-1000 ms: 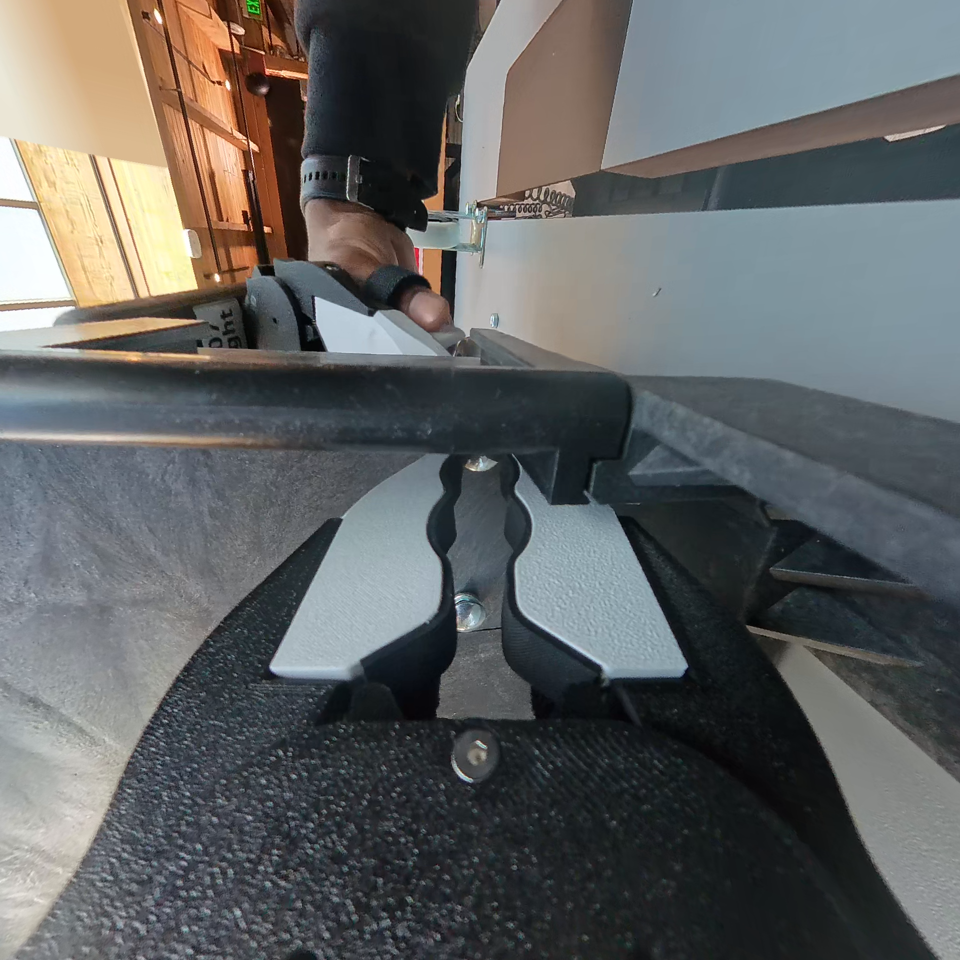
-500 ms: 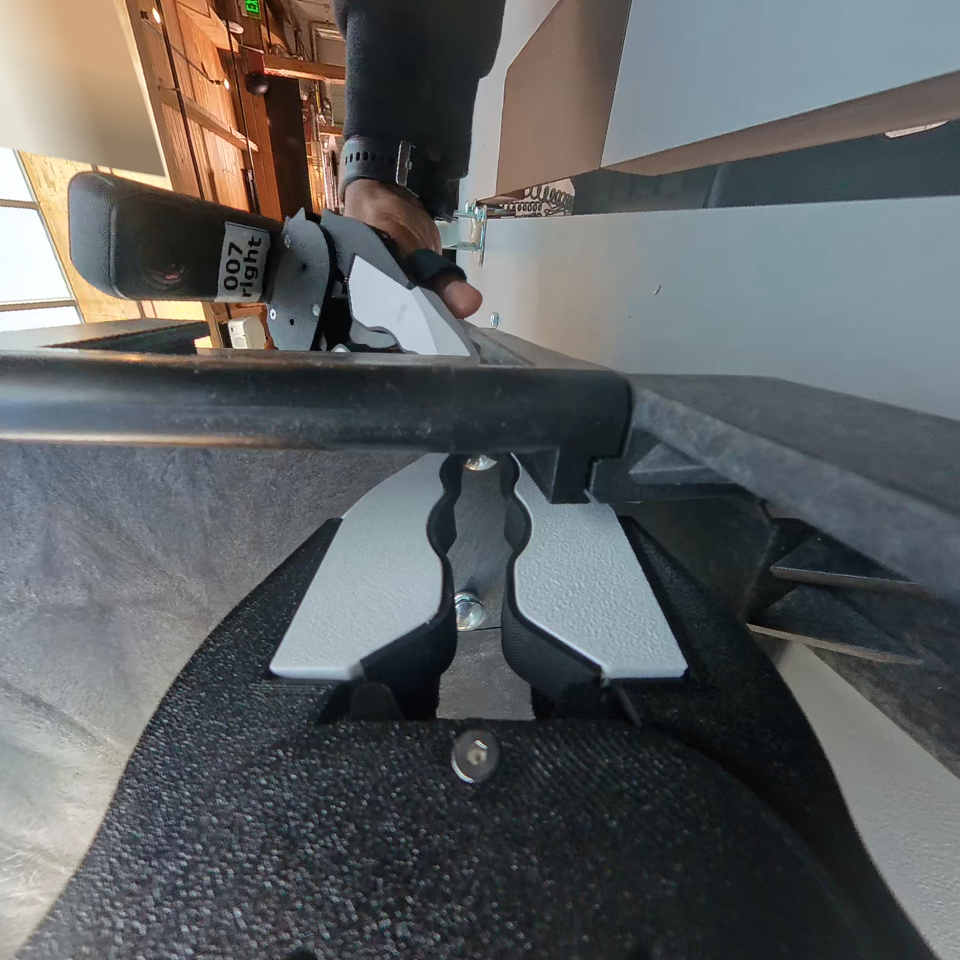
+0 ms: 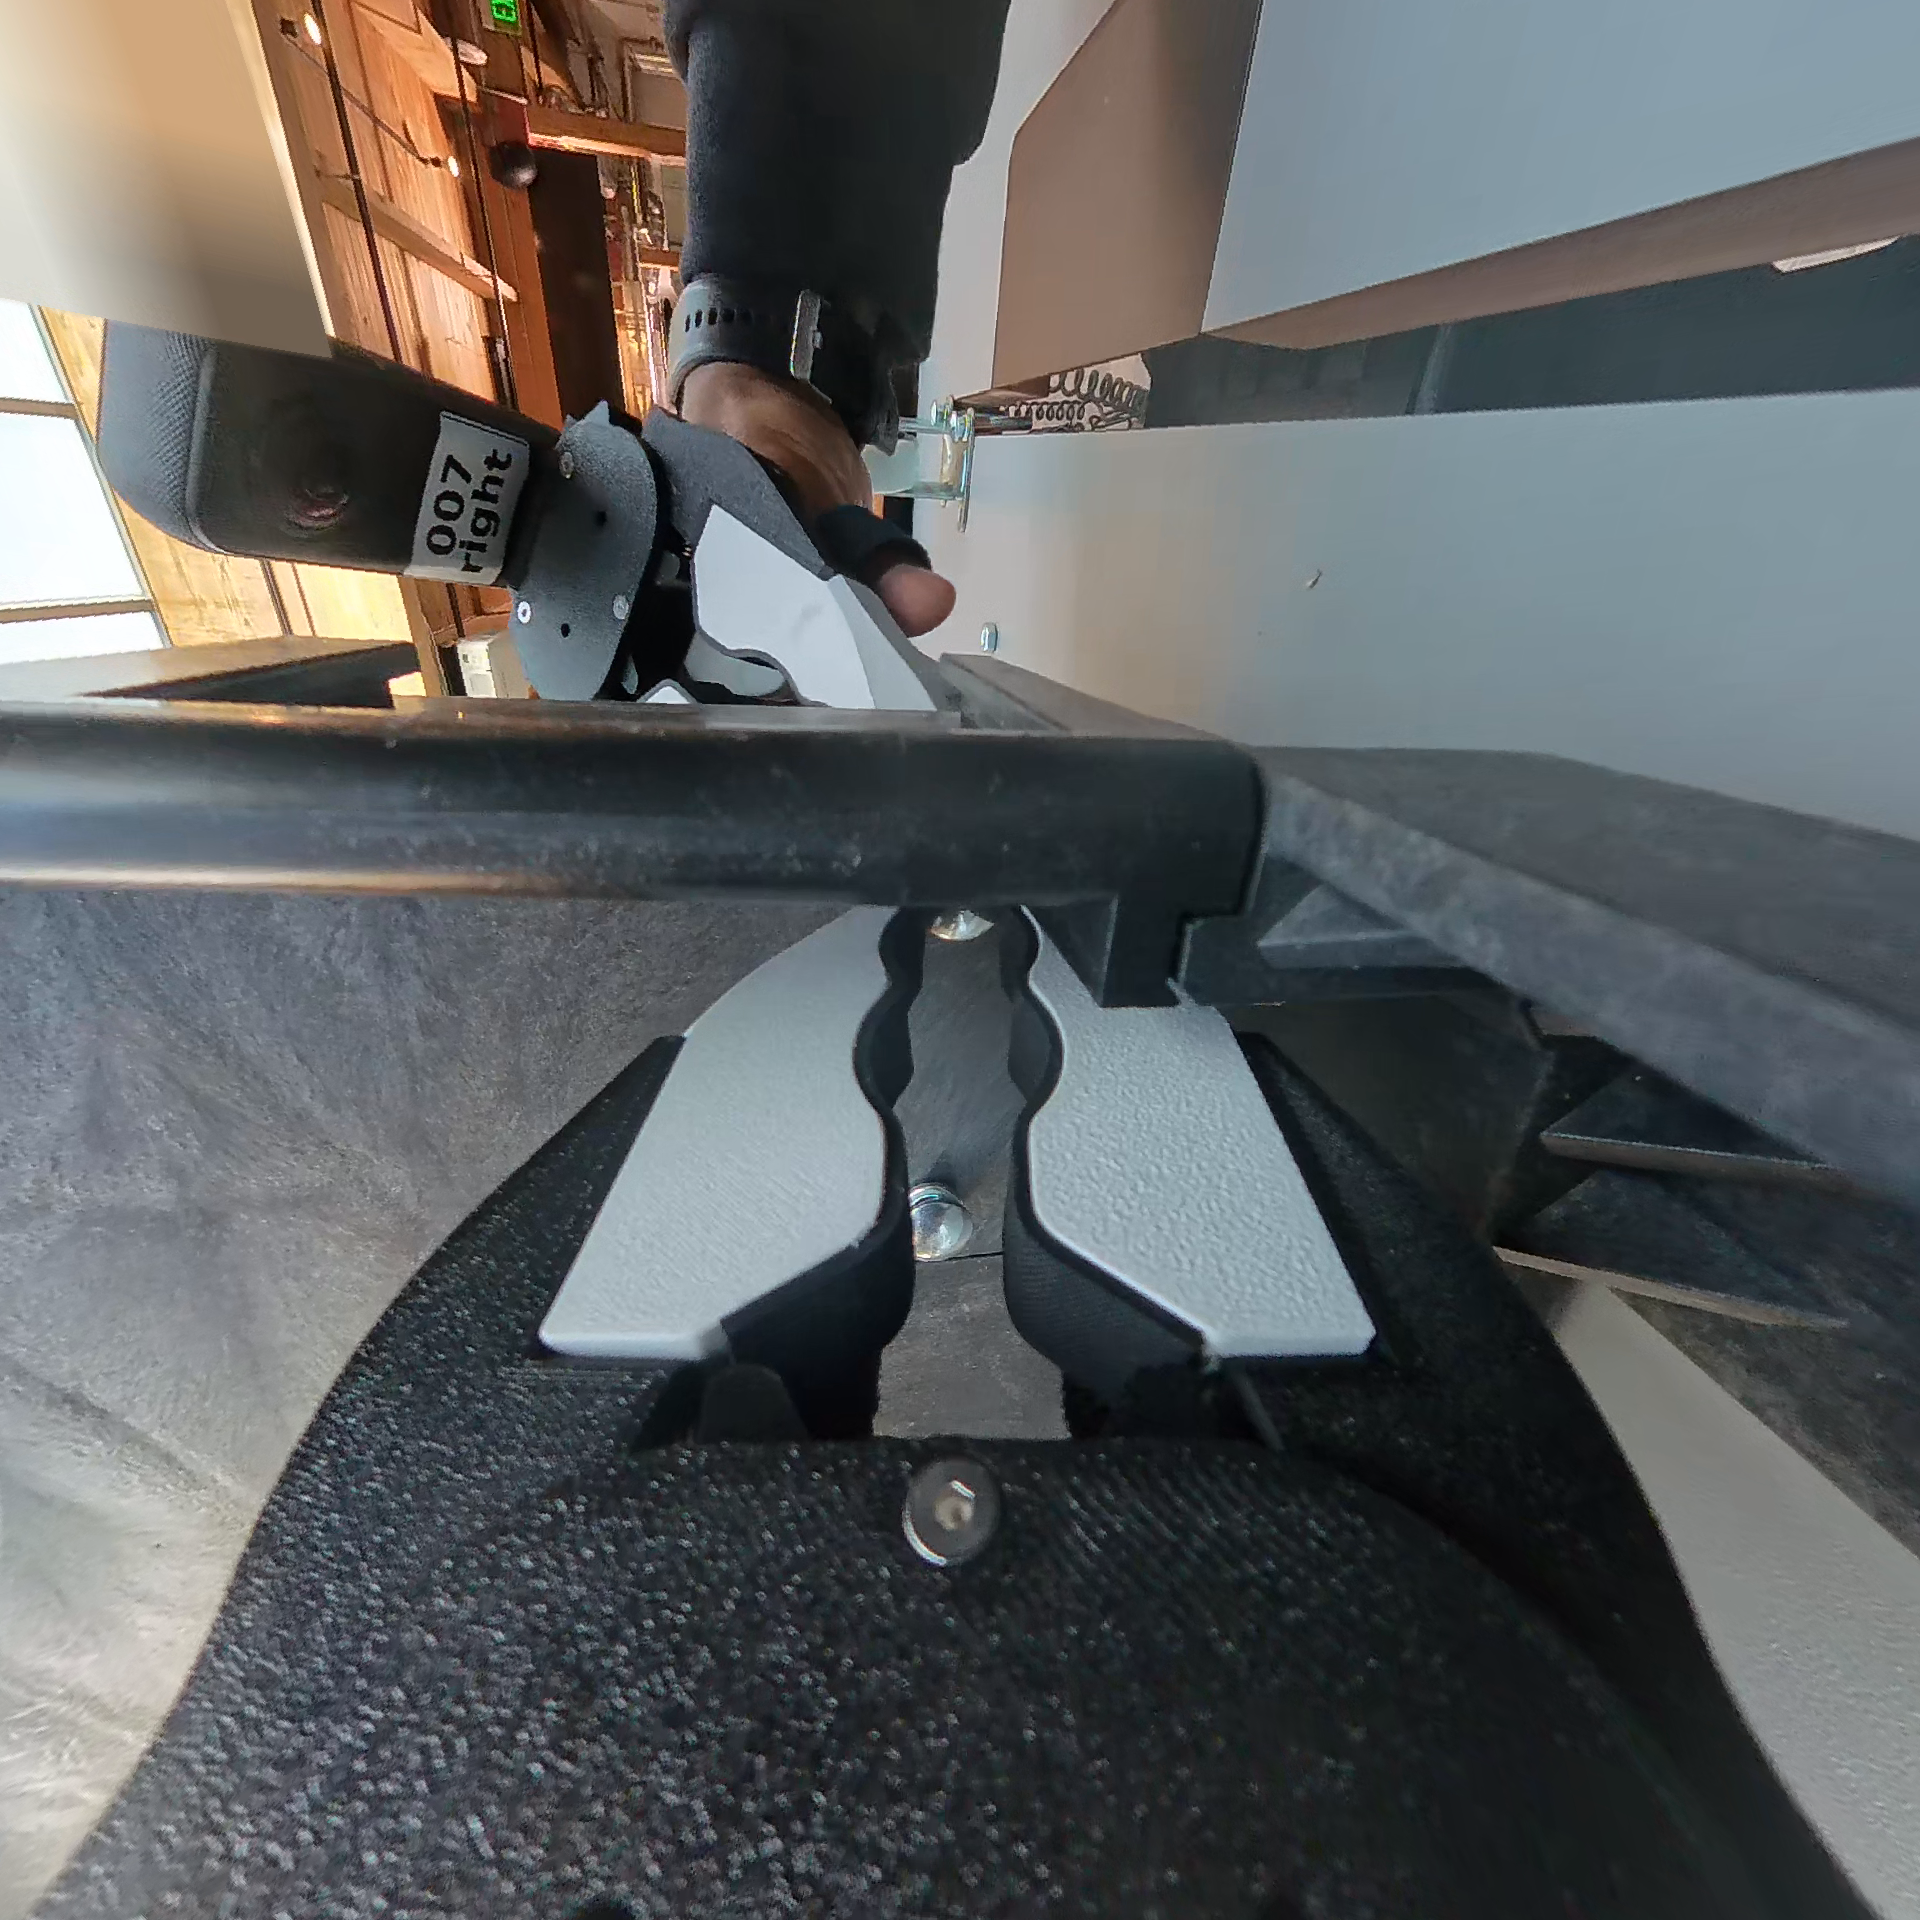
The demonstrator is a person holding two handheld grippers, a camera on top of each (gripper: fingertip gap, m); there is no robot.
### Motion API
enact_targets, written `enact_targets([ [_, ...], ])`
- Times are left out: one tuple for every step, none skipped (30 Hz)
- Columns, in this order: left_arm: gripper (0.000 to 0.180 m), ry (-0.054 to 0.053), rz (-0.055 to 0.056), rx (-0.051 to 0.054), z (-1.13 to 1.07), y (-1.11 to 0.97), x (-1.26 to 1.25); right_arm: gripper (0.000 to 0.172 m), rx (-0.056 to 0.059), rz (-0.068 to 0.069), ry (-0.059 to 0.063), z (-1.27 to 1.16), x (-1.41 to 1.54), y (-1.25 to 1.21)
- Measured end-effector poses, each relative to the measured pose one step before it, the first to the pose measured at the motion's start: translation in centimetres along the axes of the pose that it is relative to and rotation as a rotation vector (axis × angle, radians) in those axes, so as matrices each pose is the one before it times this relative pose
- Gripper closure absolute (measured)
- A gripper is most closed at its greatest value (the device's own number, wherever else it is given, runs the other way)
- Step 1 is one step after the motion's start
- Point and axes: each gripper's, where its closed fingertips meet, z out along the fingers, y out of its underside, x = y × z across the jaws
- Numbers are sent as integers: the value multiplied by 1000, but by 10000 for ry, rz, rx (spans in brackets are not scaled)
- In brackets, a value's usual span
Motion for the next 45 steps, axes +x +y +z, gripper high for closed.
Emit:
enact_targets([
  [166, 1, 6, 3, -1, 6, -3, 154, -15, 9, -58, -19, 35, -31],
  [166, 0, -1, 1, -1, -3, -9, 155, -44, 48, -117, 48, -41, 19],
  [166, -2, -3, 0, -9, -3, 2, 155, -35, 28, -112, 79, -45, -3],
  [166, -1, -2, -3, 1, -6, 0, 155, -44, -5, -103, 78, -56, -12],
  [166, 1, 5, -2, -1, 3, -2, 156, -44, -25, -86, 50, -35, -29],
  [166, 1, 9, -1, 1, 2, 4, 156, -45, -9, -79, 10, -19, -10],
  [166, 1, 0, -2, -7, -11, 3, 156, -26, 47, -109, -7, -19, -5],
  [166, -2, 3, 2, 5, -13, -5, 156, -23, 66, -128, 5, -19, 1],
  [166, -2, 3, 1, -7, -4, 7, 157, -36, 81, -138, 1, -24, 4],
  [166, 0, 7, -2, 2, -7, -4, 157, -49, 89, -142, -1, -27, 13],
  [166, -2, 3, -2, -9, 0, 7, 157, -47, 138, -152, 5, -25, 25],
  [166, 0, -3, 1, -1, -2, -8, 157, -19, 183, -176, -2, -17, 25],
  [166, 0, 8, 4, 0, 4, -6, 157, 26, 240, -199, 4, -29, 19],
  [166, -2, 17, 1, 4, 1, 5, 157, 39, 383, -260, 7, -39, 20],
  [166, 0, 5, -5, -7, 16, -5, 158, 21, 518, -310, 15, -42, 10],
  [166, 1, 4, 4, 3, -5, -2, 157, 15, 639, -377, 6, -72, 10],
  [166, 9, -16, 18, 0, -29, 5, 157, -12, 661, -391, 17, -107, 23],
  [166, -9, -18, -12, -6, 7, 1, 158, -33, 621, -349, 10, -71, 13],
  [166, -11, -32, -14, 0, 43, -5, 158, -14, 595, -298, -13, -36, -17],
  [166, 5, 9, 14, -9, 7, 2, 159, -41, 592, -304, -30, -58, -24],
  [166, 20, 43, 4, 9, 8, -8, 158, -92, 410, -222, -19, -53, -16],
  [166, 13, 44, -12, -7, 17, -5, 159, -56, 242, -81, -18, -18, -6],
  [166, 9, 11, -3, -18, 19, 5, 159, 15, 273, -67, -1, -20, -13],
  [166, 2, -12, -2, -3, 2, 2, 158, 31, 73, -25, -2, -90, -13],
  [166, -3, -14, -10, 13, 9, -7, 158, 34, -210, 142, -3, -23, -1],
  [166, 6, 7, -4, -6, 15, 3, 157, 121, -192, 222, 7, 24, -63],
  [166, 12, 25, -8, -24, 4, 2, 157, 150, -137, 234, 6, 21, -17],
  [166, 6, 19, -14, -5, 9, 5, 157, 110, -312, 371, -13, 99, 52],
  [166, -4, 2, -6, 10, 2, 1, 156, 182, -537, 432, -65, 40, 4],
  [166, -10, -17, 14, -9, 7, 1, 156, 145, -624, 504, -94, 52, 70],
  [166, -8, -13, 15, -8, 5, 1, 156, -42, -704, 470, -59, -14, 229],
  [166, -2, -1, 5, 2, 4, 8, 155, 40, -638, 438, -69, -53, 102],
  [166, -6, -5, 0, -9, -4, -2, 155, 30, -552, 433, -38, 58, 61],
  [166, -10, -18, -4, -1, 6, 10, 155, 166, -505, 388, -19, 54, -219],
  [166, -3, -9, 2, -3, 6, -7, 155, 109, -498, 382, 15, 130, -104],
  [166, 10, 12, 6, 1, 1, 4, 155, 45, -450, 303, 49, 88, -48],
  [166, 6, 17, -2, -10, -1, -2, 155, 39, -306, 303, 25, 241, -25],
  [167, -1, 2, -12, -5, 5, -2, 155, 3, -165, 124, 45, 125, 31],
  [167, 1, 0, -6, -1, -2, 1, 155, 42, -159, 25, 9, 38, -54],
  [167, 6, 1, 4, 0, 4, 7, 155, 24, -245, 36, 33, 15, -30],
  [167, 2, 1, 2, -2, 7, 1, 154, 70, -249, 28, 13, -34, -82],
  [167, -4, -9, 1, 1, -1, 1, 153, 62, -137, 10, 11, -16, -76],
  [167, -4, -14, 1, -1, -3, -6, 153, 20, -91, -5, 10, -22, -42],
  [167, -4, -11, 7, 2, 1, 3, 152, 26, -117, -5, -3, -30, -42],
  [167, -5, -13, 10, -9, 3, 4, 151, 22, -97, -9, 5, -6, -42],
])
